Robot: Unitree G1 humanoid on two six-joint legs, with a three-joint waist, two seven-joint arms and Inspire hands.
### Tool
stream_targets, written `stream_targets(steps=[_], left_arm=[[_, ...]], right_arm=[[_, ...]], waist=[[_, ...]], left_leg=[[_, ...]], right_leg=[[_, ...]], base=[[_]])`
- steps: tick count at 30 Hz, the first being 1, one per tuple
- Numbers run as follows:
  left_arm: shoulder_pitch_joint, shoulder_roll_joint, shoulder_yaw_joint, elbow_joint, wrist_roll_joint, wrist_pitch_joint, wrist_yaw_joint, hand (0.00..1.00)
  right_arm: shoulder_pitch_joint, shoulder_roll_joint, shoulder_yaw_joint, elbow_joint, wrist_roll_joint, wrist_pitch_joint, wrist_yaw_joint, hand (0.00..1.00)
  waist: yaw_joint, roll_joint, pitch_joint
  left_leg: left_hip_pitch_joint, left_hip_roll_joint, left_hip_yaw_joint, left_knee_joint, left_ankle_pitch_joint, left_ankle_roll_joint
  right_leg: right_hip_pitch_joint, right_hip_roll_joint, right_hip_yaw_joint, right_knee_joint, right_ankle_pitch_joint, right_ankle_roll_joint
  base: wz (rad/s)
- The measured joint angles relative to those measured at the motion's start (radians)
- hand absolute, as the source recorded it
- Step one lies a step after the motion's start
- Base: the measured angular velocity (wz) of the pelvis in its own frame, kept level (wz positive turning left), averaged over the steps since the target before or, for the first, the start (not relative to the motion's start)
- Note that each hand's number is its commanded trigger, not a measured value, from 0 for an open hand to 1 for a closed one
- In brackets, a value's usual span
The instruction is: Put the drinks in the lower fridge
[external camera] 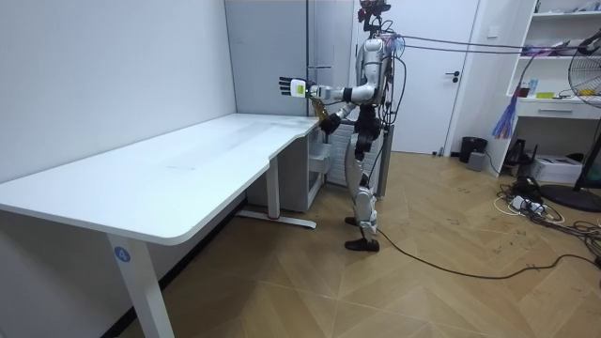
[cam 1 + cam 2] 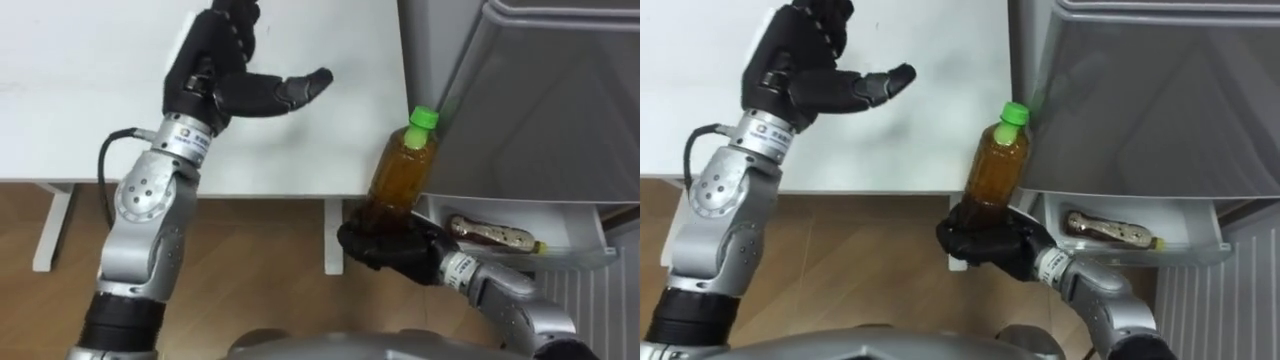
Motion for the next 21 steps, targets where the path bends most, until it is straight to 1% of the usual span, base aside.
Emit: stream_targets(steps=[1,3,5,6,8,9,11,13,15,18,19,21], left_arm=[[0.002,0.000,0.021,-0.004,-0.002,-0.017,0.025,0.00],[0.008,0.001,0.054,-0.004,-0.008,-0.033,0.059,0.00],[0.017,0.000,0.087,-0.003,-0.019,-0.034,0.084,0.00],[0.030,0.001,0.112,-0.003,-0.018,-0.034,0.103,0.00],[0.044,0.002,0.146,-0.004,-0.019,-0.034,0.130,0.00],[0.052,0.002,0.167,-0.006,-0.019,-0.034,0.149,0.00],[0.061,0.002,0.203,-0.006,-0.018,-0.034,0.178,0.00],[0.063,0.003,0.251,-0.006,-0.025,-0.034,0.225,0.00],[0.069,0.003,0.283,-0.001,-0.044,-0.034,0.259,0.00],[0.109,0.004,0.327,0.005,-0.085,-0.036,0.310,0.00],[0.124,0.004,0.342,0.027,-0.089,-0.043,0.323,0.00],[0.150,0.004,0.365,0.062,-0.096,-0.044,0.345,0.00]], right_arm=[[0.007,-0.001,-0.005,0.000,0.000,0.000,0.002,1.00],[0.010,0.000,-0.012,0.000,0.001,0.000,0.002,1.00],[0.014,0.001,-0.028,0.000,-0.001,0.000,0.005,1.00],[0.027,0.003,-0.045,0.000,-0.014,-0.001,0.015,1.00],[0.049,0.001,-0.063,0.000,-0.027,-0.001,0.017,1.00],[0.067,0.002,-0.076,0.000,-0.028,-0.001,0.018,1.00],[0.086,0.003,-0.087,0.000,-0.033,-0.001,0.018,1.00],[0.107,0.000,-0.105,-0.001,-0.034,0.000,0.017,1.00],[0.116,-0.001,-0.125,-0.001,-0.036,0.001,0.014,1.00],[0.143,-0.004,-0.138,-0.020,-0.037,0.001,-0.002,1.00],[0.152,-0.003,-0.141,-0.025,-0.037,0.001,-0.007,1.00],[0.163,0.001,-0.149,-0.031,-0.037,-0.001,-0.011,1.00]], waist=[[0.010,-0.001,-0.0006],[0.013,-0.002,-0.0010],[0.017,-0.002,-0.0014],[0.019,-0.003,-0.0061],[0.032,-0.004,-0.0080],[0.036,-0.004,-0.0115],[0.036,-0.003,-0.0119],[0.037,0.001,-0.0127],[0.041,0.010,-0.0113],[0.040,0.018,-0.0122],[0.042,0.020,-0.0139],[0.041,0.020,-0.0142]], left_leg=[[0.002,0.000,-0.003,0.000,0.000,0.000],[0.005,-0.002,-0.006,0.000,0.000,0.000],[0.011,-0.003,-0.009,0.000,0.000,0.000],[0.017,-0.004,-0.010,0.000,0.000,0.000],[0.031,-0.004,-0.015,-0.001,0.000,0.000],[0.035,-0.004,-0.024,-0.001,0.000,0.000],[0.047,-0.005,-0.034,-0.005,0.000,0.000],[0.053,-0.008,-0.055,-0.010,0.000,0.000],[0.062,-0.008,-0.056,-0.024,0.000,0.001],[0.079,-0.009,-0.056,-0.033,0.000,0.001],[0.083,-0.009,-0.056,-0.037,0.001,0.001],[0.082,-0.010,-0.056,-0.036,0.001,0.001]], right_leg=[[0.002,-0.001,0.000,0.000,0.000,0.000],[0.007,-0.003,-0.005,0.000,0.000,0.000],[0.016,-0.004,-0.010,-0.005,0.000,0.001],[0.025,-0.004,-0.010,-0.010,-0.001,0.001],[0.039,-0.003,-0.011,-0.018,-0.001,0.002],[0.050,-0.003,-0.012,-0.021,-0.001,0.002],[0.067,-0.002,-0.017,-0.035,-0.001,0.003],[0.074,-0.003,-0.028,-0.036,-0.001,0.004],[0.075,-0.003,-0.027,-0.036,-0.001,0.005],[0.087,-0.003,-0.025,-0.035,-0.004,0.008],[0.088,-0.003,-0.024,-0.035,-0.004,0.008],[0.087,-0.004,-0.024,-0.035,-0.004,0.008]], base=[[0.00],[0.03],[0.06],[0.05],[0.02],[0.13],[0.17],[0.14],[0.03],[-0.01],[-0.03],[0.00]])
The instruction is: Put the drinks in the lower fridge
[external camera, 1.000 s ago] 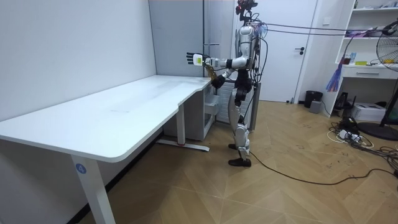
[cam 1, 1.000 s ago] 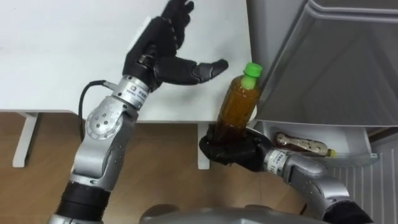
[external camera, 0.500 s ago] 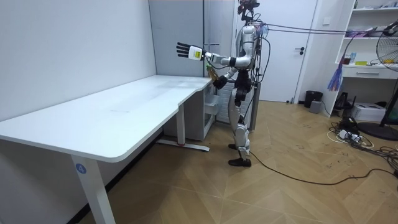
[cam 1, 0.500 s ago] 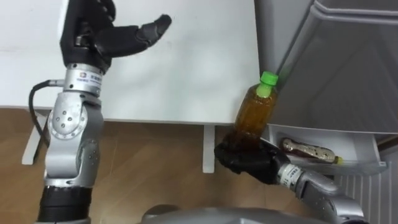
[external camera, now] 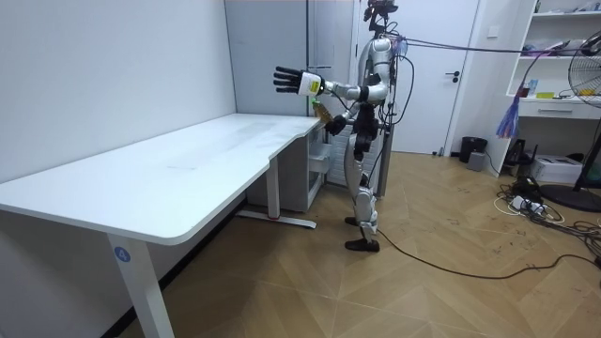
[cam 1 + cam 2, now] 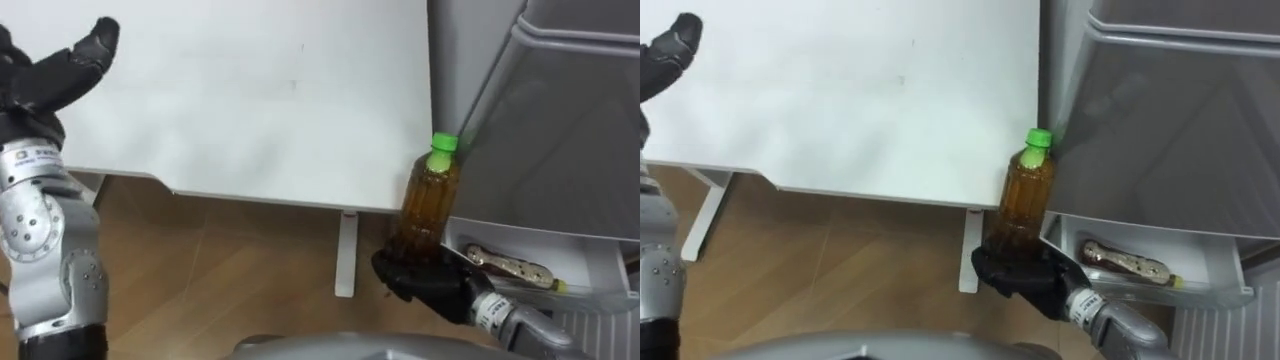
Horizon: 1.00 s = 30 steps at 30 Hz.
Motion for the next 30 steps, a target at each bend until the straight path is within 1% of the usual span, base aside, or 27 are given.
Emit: stream_targets(steps=[3,5,6,7,8,10,11,12,14,15,16,17,18,19,20,21,23,24,25,26,27,28,29,30], left_arm=[[0.029,0.000,0.030,0.068,-0.005,0.000,0.040,0.00],[0.040,0.001,0.044,0.117,-0.019,0.000,0.067,0.00],[0.053,0.001,0.048,0.136,-0.041,-0.001,0.088,0.00],[0.065,0.002,0.048,0.164,-0.043,-0.004,0.108,0.00],[0.069,0.002,0.048,0.183,-0.043,-0.006,0.117,0.00],[0.081,0.001,0.047,0.278,-0.042,-0.009,0.153,0.00],[0.083,0.000,0.044,0.299,-0.042,-0.009,0.160,0.00],[0.092,0.000,0.042,0.325,-0.050,-0.009,0.172,0.00],[0.118,0.000,0.041,0.329,-0.083,-0.008,0.185,0.00],[0.131,0.000,0.041,0.332,-0.100,-0.009,0.196,0.00],[0.138,0.000,0.041,0.353,-0.101,-0.009,0.203,0.00],[0.143,0.000,0.041,0.367,-0.102,-0.009,0.207,0.00],[0.155,0.000,0.041,0.402,-0.101,-0.009,0.214,0.00],[0.158,0.000,0.041,0.445,-0.103,-0.009,0.221,0.00],[0.162,0.000,0.040,0.461,-0.113,-0.008,0.224,0.00],[0.171,-0.001,0.040,0.491,-0.150,-0.008,0.227,0.00],[0.173,0.000,0.040,0.568,-0.175,-0.009,0.213,0.00],[0.172,0.000,0.041,0.636,-0.176,-0.008,0.200,0.00],[0.182,0.000,0.041,0.682,-0.190,-0.006,0.189,0.00],[0.188,0.000,0.041,0.700,-0.203,-0.006,0.184,0.00],[0.201,0.000,0.041,0.727,-0.227,-0.006,0.179,0.00],[0.221,0.001,0.042,0.751,-0.252,-0.006,0.173,0.00],[0.222,0.004,0.042,0.774,-0.254,-0.006,0.167,0.00],[0.225,0.012,0.041,0.838,-0.254,-0.005,0.152,0.00]], right_arm=[[0.023,0.001,-0.008,0.001,0.000,-0.003,-0.002,1.00],[0.046,0.000,-0.009,0.001,0.000,-0.004,-0.009,1.00],[0.071,0.000,-0.010,0.001,-0.001,-0.003,-0.017,1.00],[0.100,0.000,-0.011,0.001,-0.001,-0.003,-0.024,1.00],[0.117,0.000,-0.014,0.001,-0.001,0.000,-0.028,1.00],[0.143,0.000,-0.046,0.001,-0.022,-0.002,-0.038,1.00],[0.145,0.000,-0.051,0.003,-0.026,-0.002,-0.038,1.00],[0.156,0.003,-0.057,0.008,-0.026,-0.002,-0.040,1.00],[0.172,0.020,-0.086,0.008,-0.013,-0.001,-0.045,1.00],[0.190,0.036,-0.118,0.012,0.017,-0.001,-0.053,1.00],[0.203,0.048,-0.149,0.025,0.050,0.000,-0.063,1.00],[0.211,0.049,-0.160,0.037,0.067,0.002,-0.070,1.00],[0.223,0.050,-0.180,0.071,0.104,0.003,-0.092,1.00],[0.226,0.056,-0.204,0.115,0.165,0.012,-0.111,1.00],[0.224,0.063,-0.216,0.131,0.198,0.016,-0.123,1.00],[0.216,0.067,-0.244,0.162,0.225,0.017,-0.143,1.00],[0.200,0.062,-0.296,0.238,0.231,0.017,-0.162,1.00],[0.184,0.052,-0.329,0.309,0.233,0.017,-0.175,1.00],[0.170,0.039,-0.342,0.368,0.235,0.019,-0.195,1.00],[0.164,0.035,-0.349,0.392,0.235,0.019,-0.202,1.00],[0.154,0.030,-0.365,0.441,0.243,0.021,-0.211,1.00],[0.148,0.027,-0.372,0.481,0.253,0.024,-0.223,1.00],[0.147,0.026,-0.374,0.493,0.259,0.026,-0.230,1.00],[0.139,0.025,-0.382,0.518,0.262,0.033,-0.242,1.00]], waist=[[0.001,-0.009,-0.0030],[0.000,-0.014,-0.0028],[-0.004,-0.013,-0.0002],[-0.011,-0.019,-0.0033],[-0.010,-0.020,-0.0042],[-0.010,-0.012,-0.0003],[-0.011,-0.012,-0.0008],[-0.012,-0.014,-0.0021],[-0.015,-0.017,-0.0044],[-0.022,-0.018,-0.0047],[-0.029,-0.017,-0.0058],[-0.032,-0.016,-0.0070],[-0.036,-0.018,-0.0097],[-0.034,-0.021,-0.0091],[-0.034,-0.021,-0.0095],[-0.035,-0.024,-0.0088],[-0.034,-0.027,-0.0080],[-0.034,-0.026,-0.0076],[-0.035,-0.028,-0.0075],[-0.036,-0.030,-0.0066],[-0.036,-0.034,-0.0043],[-0.040,-0.040,-0.0040],[-0.045,-0.042,-0.0040],[-0.059,-0.045,-0.0036]], left_leg=[[0.001,-0.001,0.001,0.000,0.000,0.000],[0.007,-0.002,0.000,0.000,0.000,0.000],[0.009,-0.004,-0.003,0.000,0.000,0.000],[0.009,-0.007,-0.009,0.000,0.000,0.000],[0.010,-0.008,-0.009,-0.001,-0.001,0.001],[0.007,-0.010,-0.011,-0.001,-0.006,0.010],[0.006,-0.011,-0.011,0.000,-0.007,0.012],[0.005,-0.012,-0.013,0.000,-0.008,0.013],[0.004,-0.014,-0.016,0.000,-0.010,0.015],[0.003,-0.016,-0.023,0.000,-0.010,0.017],[-0.001,-0.018,-0.028,0.002,-0.011,0.018],[-0.001,-0.018,-0.027,0.001,-0.011,0.018],[0.002,-0.017,-0.024,-0.002,-0.011,0.019],[0.003,-0.017,-0.021,-0.002,-0.013,0.021],[0.003,-0.017,-0.017,-0.002,-0.013,0.021],[0.001,-0.016,-0.009,-0.004,-0.013,0.020],[0.002,-0.015,-0.004,-0.010,-0.013,0.020],[0.013,-0.014,0.005,-0.020,-0.013,0.020],[0.019,-0.013,0.010,-0.025,-0.016,0.020],[0.021,-0.012,0.016,-0.025,-0.017,0.019],[0.024,-0.008,0.032,-0.025,-0.021,0.018],[0.026,-0.004,0.038,-0.024,-0.025,0.016],[0.027,-0.002,0.040,-0.024,-0.026,0.015],[0.027,-0.001,0.043,-0.024,-0.026,0.015]], right_leg=[[0.002,-0.001,0.000,-0.003,0.000,0.000],[0.017,-0.001,-0.002,-0.018,0.002,0.003],[0.025,-0.003,-0.010,-0.022,0.002,0.004],[0.033,-0.005,-0.018,-0.034,0.000,0.007],[0.034,-0.007,-0.019,-0.034,-0.002,0.009],[0.033,-0.008,-0.017,-0.032,-0.001,0.012],[0.034,-0.009,-0.018,-0.032,-0.001,0.013],[0.034,-0.011,-0.021,-0.031,-0.001,0.014],[0.036,-0.013,-0.030,-0.031,0.000,0.015],[0.039,-0.017,-0.043,-0.031,0.000,0.017],[0.038,-0.019,-0.045,-0.029,-0.002,0.020],[0.036,-0.020,-0.043,-0.027,-0.002,0.021],[0.031,-0.020,-0.040,-0.023,-0.004,0.022],[0.024,-0.020,-0.033,-0.011,-0.010,0.021],[0.019,-0.018,-0.027,-0.007,-0.010,0.020],[0.006,-0.016,-0.014,0.004,-0.013,0.017],[-0.001,-0.014,-0.001,0.005,-0.013,0.017],[0.001,-0.010,0.016,0.003,-0.013,0.017],[0.001,-0.006,0.026,0.002,-0.013,0.017],[0.001,-0.004,0.033,0.001,-0.013,0.017],[-0.003,0.002,0.043,0.002,-0.013,0.016],[-0.004,0.005,0.049,0.002,-0.012,0.015],[-0.004,0.006,0.049,0.002,-0.012,0.015],[-0.004,0.008,0.050,0.002,-0.013,0.014]], base=[[0.00],[0.07],[0.22],[0.23],[0.14],[0.00],[0.00],[0.00],[0.04],[0.15],[0.13],[0.00],[-0.15],[-0.20],[-0.28],[-0.26],[-0.22],[-0.27],[-0.29],[-0.29],[-0.29],[-0.26],[-0.11],[-0.05]])
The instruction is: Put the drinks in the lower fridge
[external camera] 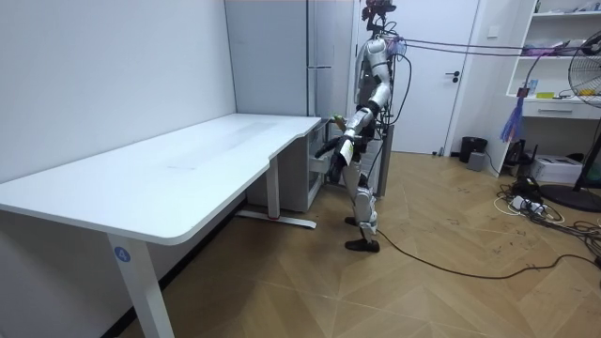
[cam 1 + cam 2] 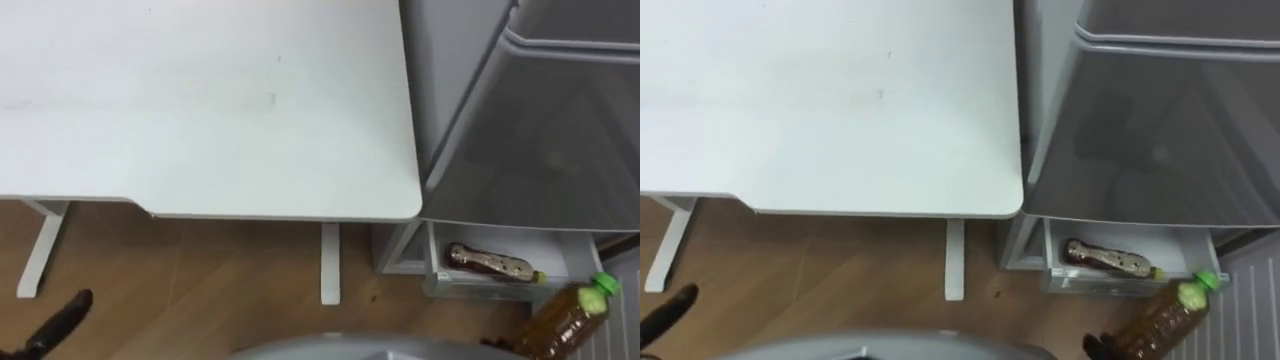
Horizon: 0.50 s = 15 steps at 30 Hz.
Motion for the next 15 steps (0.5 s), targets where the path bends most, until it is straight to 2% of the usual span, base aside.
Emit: stream_targets(steps=[1,4,5,7,9,13,15], left_arm=[[0.004,0.002,0.000,0.053,0.000,0.010,-0.013,0.00],[-0.015,0.001,-0.018,0.170,0.008,0.040,-0.060,0.00],[-0.020,0.001,-0.021,0.194,0.009,0.045,-0.072,0.00],[-0.022,0.001,-0.023,0.248,0.019,0.079,-0.121,0.00],[-0.037,0.001,-0.023,0.295,0.026,0.091,-0.152,0.00],[-0.065,0.001,-0.023,0.398,0.097,0.142,-0.218,0.00],[-0.077,0.000,-0.025,0.424,0.128,0.155,-0.245,0.00]], right_arm=[[-0.009,-0.001,-0.006,0.026,0.004,0.006,-0.011,1.00],[-0.030,-0.001,-0.004,0.078,0.025,0.015,-0.046,1.00],[-0.031,-0.001,-0.001,0.081,0.024,0.018,-0.052,1.00],[-0.039,-0.001,0.000,0.083,0.014,0.035,-0.069,1.00],[-0.048,-0.001,-0.001,0.090,0.014,0.035,-0.077,1.00],[-0.107,-0.001,-0.007,0.146,0.012,0.046,-0.085,1.00],[-0.121,-0.001,-0.008,0.155,0.010,0.052,-0.087,1.00]], waist=[[-0.012,-0.002,0.0006],[-0.014,-0.001,0.0008],[-0.018,-0.002,0.0009],[-0.030,-0.004,0.0021],[-0.034,-0.005,0.0028],[-0.059,-0.007,0.0044],[-0.058,-0.007,0.0044]], left_leg=[[0.001,0.001,0.005,0.000,-0.001,-0.001],[0.008,0.003,0.016,-0.001,-0.008,-0.002],[0.009,0.003,0.017,0.000,-0.009,-0.001],[0.010,0.003,0.019,0.001,-0.010,-0.001],[0.010,0.003,0.023,0.000,-0.011,-0.001],[0.008,0.006,0.030,0.000,-0.016,-0.001],[0.006,0.006,0.035,0.001,-0.016,-0.001]], right_leg=[[-0.001,0.002,0.004,-0.001,0.000,0.000],[0.000,0.007,0.018,-0.001,0.000,0.000],[0.001,0.007,0.018,-0.001,0.000,0.000],[0.000,0.008,0.023,-0.001,0.000,0.000],[-0.002,0.009,0.028,-0.001,0.000,0.000],[-0.004,0.012,0.037,-0.001,0.000,0.000],[-0.008,0.012,0.040,0.000,0.000,0.000]], base=[[-0.07],[-0.14],[-0.06],[-0.04],[-0.06],[-0.05],[-0.07]])
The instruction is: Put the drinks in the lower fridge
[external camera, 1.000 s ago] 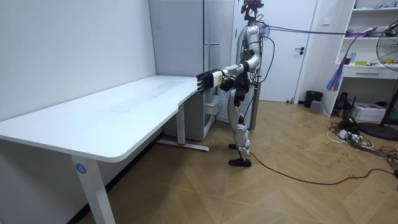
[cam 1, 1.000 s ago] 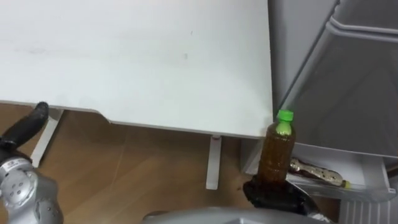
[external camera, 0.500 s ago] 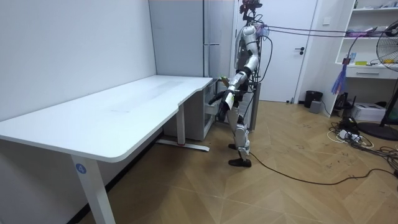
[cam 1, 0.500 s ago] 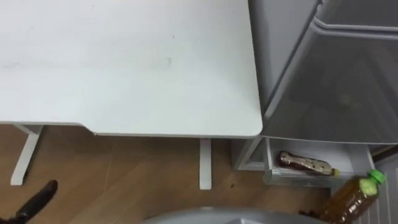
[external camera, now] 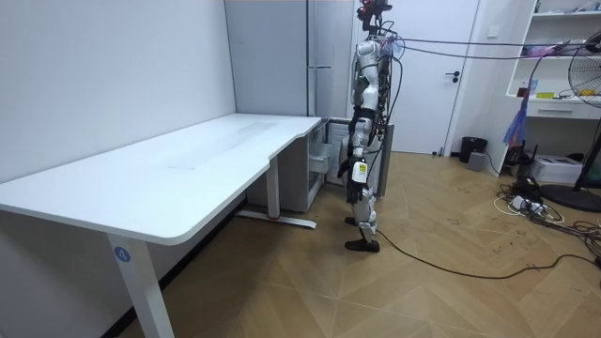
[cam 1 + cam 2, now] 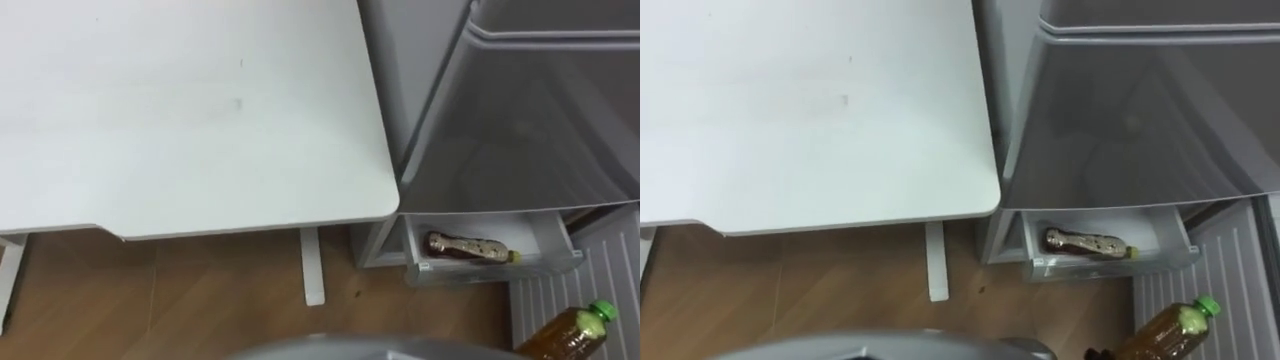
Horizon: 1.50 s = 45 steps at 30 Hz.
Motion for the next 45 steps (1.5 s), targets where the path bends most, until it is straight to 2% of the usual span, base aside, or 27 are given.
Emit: stream_targets(steps=[5,7,12,19,22,25,28,35,42,45], left_arm=[[-0.020,0.000,-0.064,0.028,0.092,0.039,-0.071,0.00],[-0.041,-0.011,-0.092,0.038,0.151,0.065,-0.094,0.00],[-0.057,-0.034,-0.161,0.032,0.209,0.075,-0.113,0.00],[-0.097,-0.042,-0.238,0.003,0.363,0.081,-0.121,0.00],[-0.097,-0.042,-0.243,-0.024,0.398,0.077,-0.126,0.00],[-0.094,-0.042,-0.243,-0.033,0.427,0.076,-0.128,0.00],[-0.089,-0.042,-0.243,-0.037,0.453,0.077,-0.126,0.00],[-0.056,-0.042,-0.244,-0.073,0.521,0.087,-0.126,0.00],[-0.039,-0.039,-0.259,-0.068,0.519,0.120,-0.143,0.00],[-0.028,-0.039,-0.259,-0.068,0.523,0.135,-0.163,0.00]], right_arm=[[-0.036,0.007,0.001,-0.001,0.014,0.007,-0.037,1.00],[-0.050,0.014,0.005,-0.004,0.018,0.008,-0.064,1.00],[-0.097,0.024,0.006,-0.042,0.054,0.017,-0.142,1.00],[-0.161,0.037,0.028,-0.169,0.200,0.013,-0.214,1.00],[-0.184,0.049,0.029,-0.210,0.328,0.009,-0.229,1.00],[-0.209,0.049,0.029,-0.210,0.387,-0.009,-0.245,1.00],[-0.214,0.049,0.030,-0.217,0.449,-0.010,-0.265,1.00],[-0.225,0.049,0.030,-0.217,0.487,-0.010,-0.275,1.00],[-0.269,0.043,0.030,-0.221,0.574,-0.010,-0.279,1.00],[-0.275,0.036,0.026,-0.220,0.597,-0.011,-0.281,1.00]], waist=[[-0.006,-0.003,0.0025],[-0.001,-0.003,0.0024],[-0.007,0.004,0.0039],[-0.021,0.006,0.0044],[-0.023,0.006,0.0044],[-0.019,0.006,0.0042],[-0.018,0.006,0.0038],[-0.008,0.013,0.0038],[0.001,0.024,0.0047],[-0.003,0.034,0.0090]], left_leg=[[-0.007,-0.001,0.003,0.000,-0.001,0.002],[-0.007,-0.002,0.003,0.000,-0.002,0.003],[-0.010,-0.004,0.000,0.004,-0.003,0.003],[-0.041,-0.007,-0.025,0.024,-0.002,0.003],[-0.056,-0.008,-0.029,0.038,-0.002,0.003],[-0.054,-0.009,-0.033,0.039,-0.002,0.003],[-0.049,-0.010,-0.051,0.039,-0.002,0.003],[-0.054,-0.010,-0.052,0.041,-0.002,0.003],[-0.071,-0.013,-0.053,0.059,-0.002,0.003],[-0.094,-0.015,-0.054,0.072,-0.002,0.004]], right_leg=[[-0.009,-0.001,0.004,0.000,0.000,0.000],[-0.007,-0.001,0.005,-0.002,0.000,0.001],[-0.006,-0.003,0.002,-0.001,-0.001,0.002],[-0.010,-0.012,-0.035,-0.001,-0.005,0.005],[-0.010,-0.017,-0.053,-0.004,-0.006,0.004],[-0.002,-0.017,-0.058,-0.007,-0.008,0.005],[0.015,-0.018,-0.068,-0.018,-0.008,0.004],[0.013,-0.020,-0.082,-0.016,-0.008,0.004],[0.004,-0.025,-0.078,-0.008,-0.008,0.005],[-0.013,-0.029,-0.083,0.001,-0.010,0.006]], base=[[-0.03],[0.00],[0.01],[0.18],[0.15],[0.09],[0.14],[0.04],[0.01],[0.10]])
